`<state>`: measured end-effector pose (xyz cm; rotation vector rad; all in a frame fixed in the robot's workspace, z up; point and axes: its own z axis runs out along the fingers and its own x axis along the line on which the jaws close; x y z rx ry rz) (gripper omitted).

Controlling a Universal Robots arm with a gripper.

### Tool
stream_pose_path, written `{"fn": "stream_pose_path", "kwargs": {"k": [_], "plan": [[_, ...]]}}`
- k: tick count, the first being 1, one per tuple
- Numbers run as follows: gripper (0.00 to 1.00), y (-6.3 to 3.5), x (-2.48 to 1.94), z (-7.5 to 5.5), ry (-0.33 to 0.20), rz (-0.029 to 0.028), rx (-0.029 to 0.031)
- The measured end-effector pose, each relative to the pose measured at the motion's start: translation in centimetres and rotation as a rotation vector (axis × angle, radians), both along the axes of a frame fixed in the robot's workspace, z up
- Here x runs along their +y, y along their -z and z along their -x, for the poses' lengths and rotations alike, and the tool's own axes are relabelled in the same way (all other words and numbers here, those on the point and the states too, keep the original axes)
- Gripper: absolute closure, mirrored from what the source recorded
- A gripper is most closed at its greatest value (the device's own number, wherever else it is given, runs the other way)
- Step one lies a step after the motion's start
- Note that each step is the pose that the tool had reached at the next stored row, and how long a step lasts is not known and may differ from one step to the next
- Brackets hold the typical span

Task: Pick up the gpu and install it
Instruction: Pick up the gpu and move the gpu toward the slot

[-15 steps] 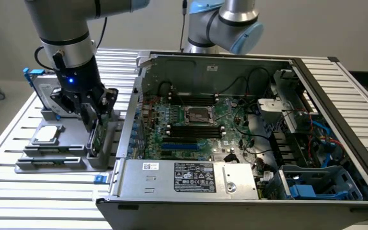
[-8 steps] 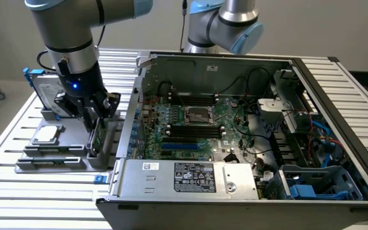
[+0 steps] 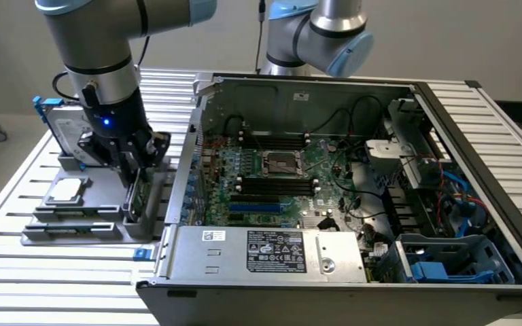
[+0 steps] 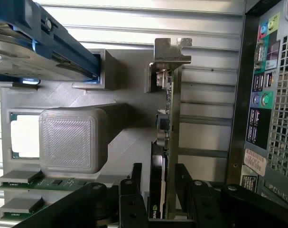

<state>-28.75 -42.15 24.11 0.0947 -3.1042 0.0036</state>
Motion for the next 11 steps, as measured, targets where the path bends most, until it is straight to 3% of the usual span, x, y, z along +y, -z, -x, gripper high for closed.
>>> {"fn": "stream_pose_path", "kwargs": {"k": [1,3,4,11], "plan": [[0.67,0.00,0.00,-0.01,0.000,0.0000,0.0000],[0.67,0.00,0.00,-0.04,0.000,0.0000,-0.0001],[0.73,0.00,0.00,-0.05,0.000,0.0000,0.0000],[0.73,0.00,0.00,-0.07,0.000,0.0000,0.0001]]}}
